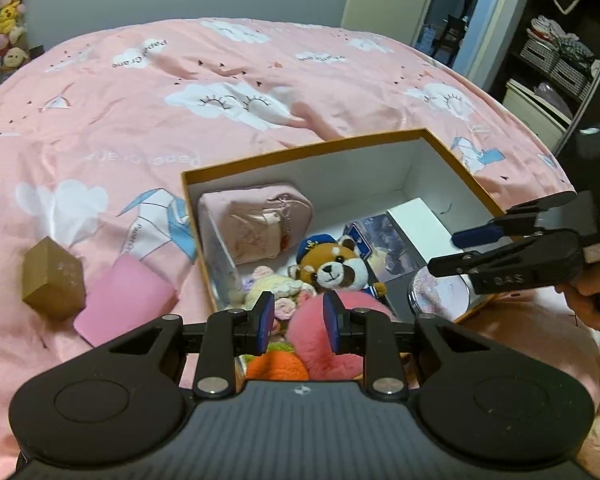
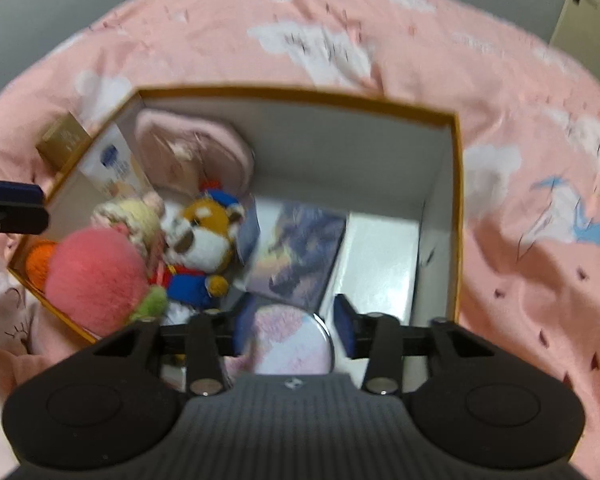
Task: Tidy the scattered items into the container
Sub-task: 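Withdraw the left tool from the box toward the gold cube box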
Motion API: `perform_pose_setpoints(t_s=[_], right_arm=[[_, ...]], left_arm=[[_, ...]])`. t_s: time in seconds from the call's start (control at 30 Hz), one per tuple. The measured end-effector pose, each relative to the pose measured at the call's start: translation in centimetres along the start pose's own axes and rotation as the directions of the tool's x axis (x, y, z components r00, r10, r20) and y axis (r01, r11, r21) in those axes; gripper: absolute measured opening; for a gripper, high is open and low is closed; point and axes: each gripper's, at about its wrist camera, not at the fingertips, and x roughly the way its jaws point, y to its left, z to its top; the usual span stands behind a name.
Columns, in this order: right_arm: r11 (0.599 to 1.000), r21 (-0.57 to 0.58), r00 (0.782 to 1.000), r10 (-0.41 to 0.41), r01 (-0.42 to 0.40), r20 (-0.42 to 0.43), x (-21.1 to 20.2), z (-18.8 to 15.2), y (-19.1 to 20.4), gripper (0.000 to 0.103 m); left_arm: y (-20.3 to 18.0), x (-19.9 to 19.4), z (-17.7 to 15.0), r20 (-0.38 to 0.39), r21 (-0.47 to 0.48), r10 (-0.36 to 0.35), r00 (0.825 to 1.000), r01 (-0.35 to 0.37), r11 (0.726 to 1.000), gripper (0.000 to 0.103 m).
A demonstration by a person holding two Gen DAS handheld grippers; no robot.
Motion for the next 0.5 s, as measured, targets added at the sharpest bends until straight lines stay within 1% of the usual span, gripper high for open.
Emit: perform_pose_setpoints(t_s=[0.07, 0.13, 0.27, 0.4, 0.5], right_arm=[[1.000, -0.023, 0.998, -0.001, 0.002, 0.067, -1.1, -0.1, 0.7, 0.058], [0.999, -0.040, 0.991, 0.009, -0.004, 0.136, -2.2, -0.2, 1.3, 0.061], [0.998, -0.058, 0.973, 0.015, -0.002, 0.229, -3.2, 0.2, 2.7, 0.066], [0.999, -0.043, 0.968, 0.043, -0.034, 0.249, -3.1, 1.2, 3.5, 0.066], [0.997, -0.022, 0.965, 0.077, -0.074, 0.253, -3.1, 1.7, 3.7, 0.066]], left_arm=[[0.2, -0.5, -0.1, 0.016, -0.007, 0.015, 1.000, -0.015, 1.000, 0.030], [0.5, -1.0, -0.2, 0.030, -0.015, 0.032, 0.999, -0.031, 0.999, 0.030], [1.3, -2.0, -0.3, 0.040, -0.036, 0.056, 0.998, -0.055, 0.998, 0.030], [2.7, -3.6, 0.2, 0.037, -0.042, 0.071, 0.997, -0.070, 0.997, 0.030], [3.8, -5.8, 0.9, 0.036, -0.018, 0.105, 0.994, -0.105, 0.994, 0.030]])
